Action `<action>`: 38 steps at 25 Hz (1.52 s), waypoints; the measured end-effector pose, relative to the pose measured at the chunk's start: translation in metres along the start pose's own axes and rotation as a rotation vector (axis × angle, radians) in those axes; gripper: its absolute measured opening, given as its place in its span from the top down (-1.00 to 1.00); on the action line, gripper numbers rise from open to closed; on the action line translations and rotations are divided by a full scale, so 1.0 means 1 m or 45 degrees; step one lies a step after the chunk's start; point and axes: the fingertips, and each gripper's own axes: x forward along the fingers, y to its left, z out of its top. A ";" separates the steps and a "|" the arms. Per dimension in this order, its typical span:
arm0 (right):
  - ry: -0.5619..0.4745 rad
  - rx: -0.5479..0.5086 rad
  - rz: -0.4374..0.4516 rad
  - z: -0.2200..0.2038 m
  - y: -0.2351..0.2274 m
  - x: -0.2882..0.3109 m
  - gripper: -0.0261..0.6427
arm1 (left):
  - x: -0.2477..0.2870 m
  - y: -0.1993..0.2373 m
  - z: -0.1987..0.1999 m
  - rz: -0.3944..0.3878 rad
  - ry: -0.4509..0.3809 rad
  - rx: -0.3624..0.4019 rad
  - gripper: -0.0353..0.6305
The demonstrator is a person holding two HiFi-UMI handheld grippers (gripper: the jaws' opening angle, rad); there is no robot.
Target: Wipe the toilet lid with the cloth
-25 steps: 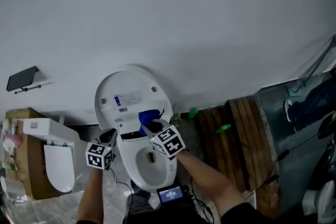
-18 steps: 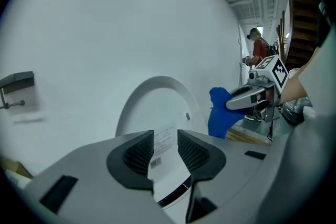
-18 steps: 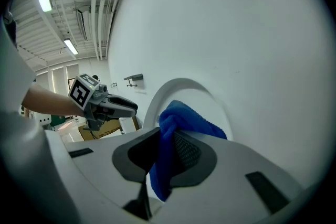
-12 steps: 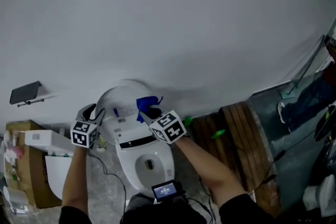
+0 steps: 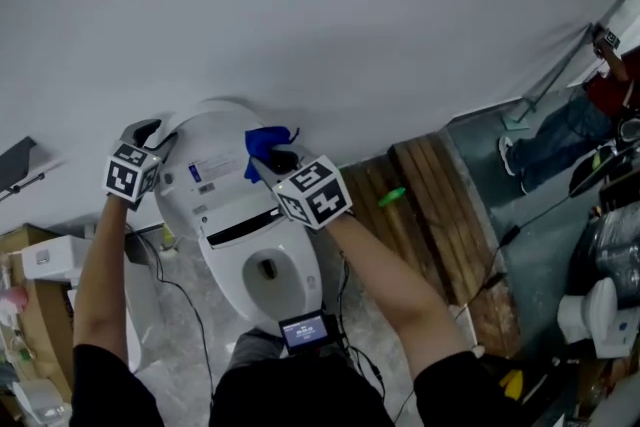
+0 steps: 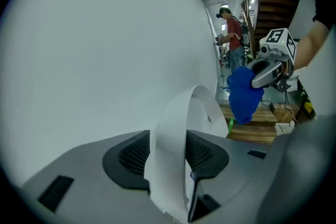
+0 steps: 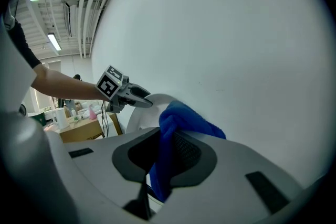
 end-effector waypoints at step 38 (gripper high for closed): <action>0.116 0.072 0.256 -0.192 0.080 -0.196 0.75 | -0.152 -0.337 -0.088 -0.004 0.167 0.335 0.23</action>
